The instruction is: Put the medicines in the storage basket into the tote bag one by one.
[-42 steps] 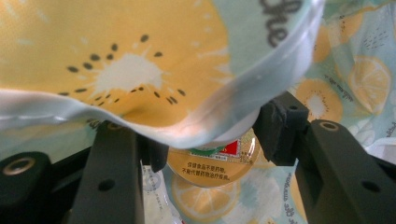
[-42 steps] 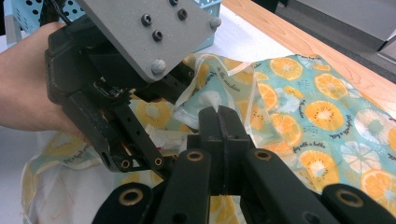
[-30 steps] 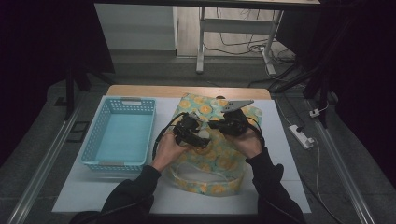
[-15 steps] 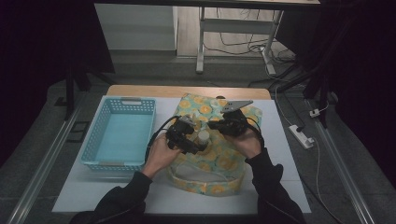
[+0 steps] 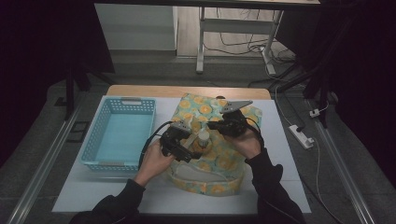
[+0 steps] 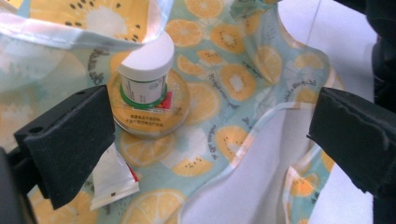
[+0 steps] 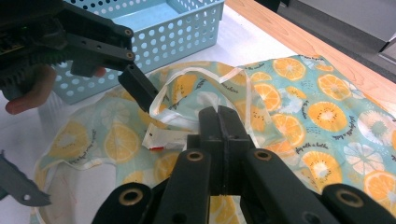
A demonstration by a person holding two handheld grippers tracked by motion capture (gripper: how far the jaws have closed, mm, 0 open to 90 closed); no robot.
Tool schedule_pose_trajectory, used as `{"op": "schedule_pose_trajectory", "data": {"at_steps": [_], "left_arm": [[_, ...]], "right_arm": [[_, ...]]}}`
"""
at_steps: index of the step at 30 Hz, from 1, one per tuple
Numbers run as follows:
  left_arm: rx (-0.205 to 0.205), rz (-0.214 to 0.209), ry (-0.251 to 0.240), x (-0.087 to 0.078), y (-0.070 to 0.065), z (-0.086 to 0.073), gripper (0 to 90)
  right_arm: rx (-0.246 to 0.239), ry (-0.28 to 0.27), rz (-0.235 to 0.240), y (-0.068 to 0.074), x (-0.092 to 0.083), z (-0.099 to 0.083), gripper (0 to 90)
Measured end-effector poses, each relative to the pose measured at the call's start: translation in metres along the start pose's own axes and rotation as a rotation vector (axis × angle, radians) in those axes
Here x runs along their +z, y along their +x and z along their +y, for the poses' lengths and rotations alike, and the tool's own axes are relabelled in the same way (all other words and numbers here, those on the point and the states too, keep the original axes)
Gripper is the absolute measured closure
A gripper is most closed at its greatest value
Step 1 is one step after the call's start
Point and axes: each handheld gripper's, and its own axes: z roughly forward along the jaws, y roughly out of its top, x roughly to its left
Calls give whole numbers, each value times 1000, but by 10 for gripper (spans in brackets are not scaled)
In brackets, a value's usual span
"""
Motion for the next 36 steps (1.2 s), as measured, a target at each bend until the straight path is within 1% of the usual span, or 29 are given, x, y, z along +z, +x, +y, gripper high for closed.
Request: {"op": "schedule_pose_trajectory", "data": {"at_steps": [5, 8, 11, 13, 14, 17, 19, 24, 28, 36], "left_arm": [[5, 4, -9, -5, -4, -7, 3], [18, 20, -8, -7, -8, -10, 0], [22, 16, -5, -9, -13, -13, 0], [39, 35, -15, -10, -18, -15, 0], [50, 40, -11, -11, -21, -16, 0], [52, 41, -9, -13, -25, -18, 0], [44, 38, -8, -13, -26, -21, 0], [34, 47, 1, -10, -25, -29, 0], [36, 49, 11, -4, -25, -34, 0], [25, 73, 31, 10, -21, -39, 0]], "right_arm": [[1, 2, -1, 0, 0, 0, 900], [-1, 2, 0, 1, 0, 0, 900], [-1, 2, 1, 1, 0, 0, 900], [0, 2, 1, 1, 0, 0, 900], [0, 3, 1, 1, 0, 0, 900], [-1, 3, 2, 1, 0, 0, 900], [-1, 4, 3, 1, 0, 0, 900], [-3, 5, 5, 2, 0, 0, 900], [-5, 5, 5, 3, 0, 0, 900], [-7, 15, 11, 4, 3, -1, 900]]}}
